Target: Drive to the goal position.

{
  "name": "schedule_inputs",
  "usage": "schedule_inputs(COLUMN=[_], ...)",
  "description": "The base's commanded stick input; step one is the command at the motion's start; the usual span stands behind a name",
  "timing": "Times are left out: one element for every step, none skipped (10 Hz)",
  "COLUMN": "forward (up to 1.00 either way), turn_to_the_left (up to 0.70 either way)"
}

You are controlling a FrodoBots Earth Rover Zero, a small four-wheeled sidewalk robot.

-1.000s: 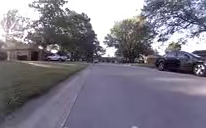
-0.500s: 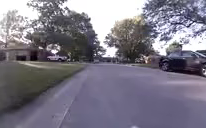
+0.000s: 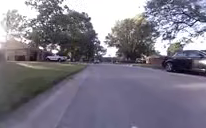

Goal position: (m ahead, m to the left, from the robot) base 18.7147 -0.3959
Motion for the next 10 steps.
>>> schedule_inputs(forward=[1.00, 1.00, 1.00, 1.00, 1.00, 1.00, 1.00, 1.00, 1.00, 1.00], turn_to_the_left=[0.00, 0.00, 0.00, 0.00, 0.00, 0.00, 0.00, 0.00, 0.00, 0.00])
